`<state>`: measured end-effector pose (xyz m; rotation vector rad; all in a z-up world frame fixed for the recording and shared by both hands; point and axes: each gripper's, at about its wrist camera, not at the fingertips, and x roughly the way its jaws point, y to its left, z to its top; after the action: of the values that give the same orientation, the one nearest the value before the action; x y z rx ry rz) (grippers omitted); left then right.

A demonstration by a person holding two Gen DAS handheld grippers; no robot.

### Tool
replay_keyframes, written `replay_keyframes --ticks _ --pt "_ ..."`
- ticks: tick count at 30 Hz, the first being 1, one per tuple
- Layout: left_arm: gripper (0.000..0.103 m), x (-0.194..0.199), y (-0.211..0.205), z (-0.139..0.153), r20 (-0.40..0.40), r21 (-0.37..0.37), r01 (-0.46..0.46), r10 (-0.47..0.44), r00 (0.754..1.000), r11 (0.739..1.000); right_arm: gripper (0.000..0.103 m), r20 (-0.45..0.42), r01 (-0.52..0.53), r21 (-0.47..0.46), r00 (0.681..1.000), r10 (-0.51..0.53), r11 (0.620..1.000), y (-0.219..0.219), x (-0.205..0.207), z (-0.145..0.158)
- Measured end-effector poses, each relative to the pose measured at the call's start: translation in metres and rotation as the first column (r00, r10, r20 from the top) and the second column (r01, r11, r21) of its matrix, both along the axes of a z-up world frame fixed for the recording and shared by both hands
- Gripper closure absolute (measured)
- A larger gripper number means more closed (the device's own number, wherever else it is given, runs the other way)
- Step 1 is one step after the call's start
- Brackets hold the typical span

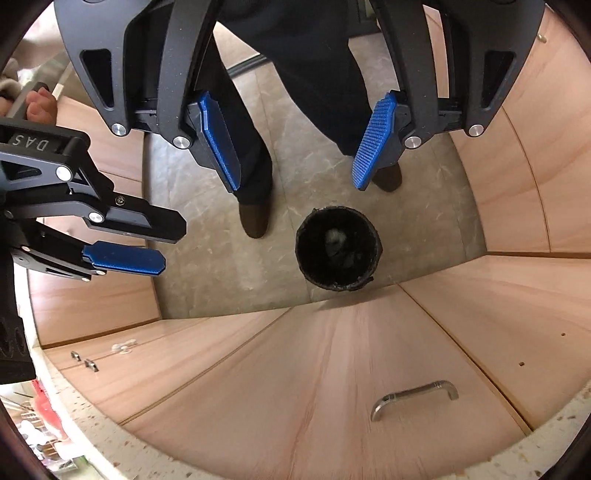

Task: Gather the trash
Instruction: 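Raise both tools back up to the counter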

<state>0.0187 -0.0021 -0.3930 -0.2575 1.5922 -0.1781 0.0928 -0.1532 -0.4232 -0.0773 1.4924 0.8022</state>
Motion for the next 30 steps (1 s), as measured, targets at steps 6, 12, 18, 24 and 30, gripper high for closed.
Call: replay_keyframes --ticks 6,12,18,24,30 --pt "0.042 -0.001 0.001 0.019 0.022 0.006 -0.008 0.008 1.000 1.000 0.061 0.023 -0.002 0.017 1.000 0.002 1.000 0.001 0.000 0.023" --pt "0.042 0.008 0.007 0.046 0.069 0.022 -0.023 0.022 0.997 0.999 0.061 0.063 0.002 0.038 0.998 -0.004 0.999 -0.004 0.006 0.052" --pt "0.042 0.027 0.018 0.087 0.172 0.047 -0.039 0.031 0.985 0.998 0.061 0.129 0.011 0.057 0.991 -0.019 0.998 -0.011 0.018 0.084" --pt "0.042 0.054 0.033 0.119 0.256 0.050 -0.090 0.075 0.964 0.995 0.061 0.187 0.035 0.074 0.981 -0.049 0.997 -0.014 0.037 0.108" --pt "0.042 0.087 0.036 0.153 0.351 0.082 -0.081 0.047 0.935 0.993 0.060 0.256 0.076 0.102 0.962 -0.100 0.992 -0.022 0.065 0.135"
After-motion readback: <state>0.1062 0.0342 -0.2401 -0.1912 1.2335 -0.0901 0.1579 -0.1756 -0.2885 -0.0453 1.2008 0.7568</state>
